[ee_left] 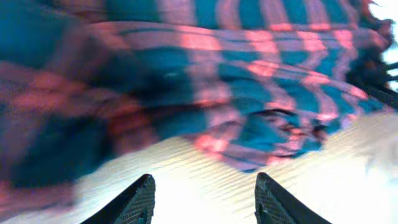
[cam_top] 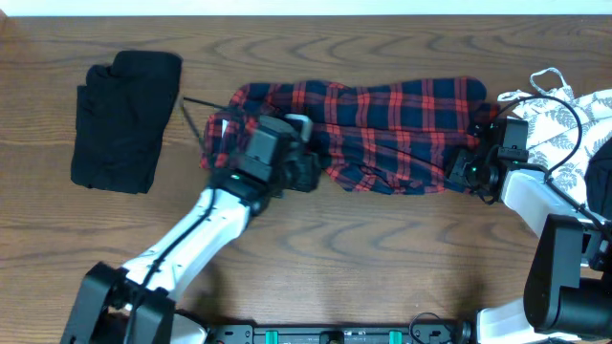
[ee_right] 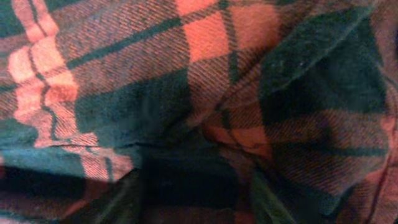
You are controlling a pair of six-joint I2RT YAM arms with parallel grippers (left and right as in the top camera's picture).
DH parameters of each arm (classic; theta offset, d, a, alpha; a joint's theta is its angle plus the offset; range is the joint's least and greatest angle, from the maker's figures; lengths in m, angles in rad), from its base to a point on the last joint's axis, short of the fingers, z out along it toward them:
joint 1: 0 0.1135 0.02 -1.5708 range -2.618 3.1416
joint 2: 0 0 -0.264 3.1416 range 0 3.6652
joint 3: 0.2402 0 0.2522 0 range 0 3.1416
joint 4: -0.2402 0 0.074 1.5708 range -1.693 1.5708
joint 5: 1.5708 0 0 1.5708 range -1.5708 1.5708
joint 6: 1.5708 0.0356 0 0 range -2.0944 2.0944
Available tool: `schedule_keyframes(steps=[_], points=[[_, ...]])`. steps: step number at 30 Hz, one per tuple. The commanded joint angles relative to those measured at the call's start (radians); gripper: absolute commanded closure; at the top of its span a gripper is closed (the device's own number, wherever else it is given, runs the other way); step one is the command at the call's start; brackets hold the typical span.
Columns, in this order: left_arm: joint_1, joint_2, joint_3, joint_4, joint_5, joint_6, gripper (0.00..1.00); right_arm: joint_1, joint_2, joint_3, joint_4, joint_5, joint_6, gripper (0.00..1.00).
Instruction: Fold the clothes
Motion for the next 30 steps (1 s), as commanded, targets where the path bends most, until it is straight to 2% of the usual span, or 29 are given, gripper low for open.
schedule_keyframes(steps=[1, 11, 16, 20, 24, 30], points=[[-0.058, 0.037, -0.001, 0.042, 0.013, 0.006, 0.47, -0.013, 0.005, -0.018, -0.018, 0.023, -0.012, 0.36], [-0.142, 0.111, -0.001, 0.080, 0.013, 0.007, 0.46, -0.013, -0.019, -0.018, -0.018, -0.010, -0.023, 0.27], [-0.172, 0.157, -0.001, 0.155, 0.013, 0.006, 0.45, -0.012, -0.149, -0.018, -0.019, -0.011, -0.023, 0.20], [-0.190, 0.191, -0.001, 0.196, 0.013, 0.002, 0.45, -0.012, -0.300, -0.018, -0.056, -0.029, -0.023, 0.20], [-0.191, 0.226, -0.001, 0.223, 0.013, -0.065, 0.45, -0.012, -0.431, -0.018, -0.114, -0.030, -0.025, 0.18], [-0.192, 0.257, -0.001, 0.253, 0.012, -0.077, 0.45, -0.012, -0.510, -0.018, -0.194, -0.082, -0.046, 0.18]])
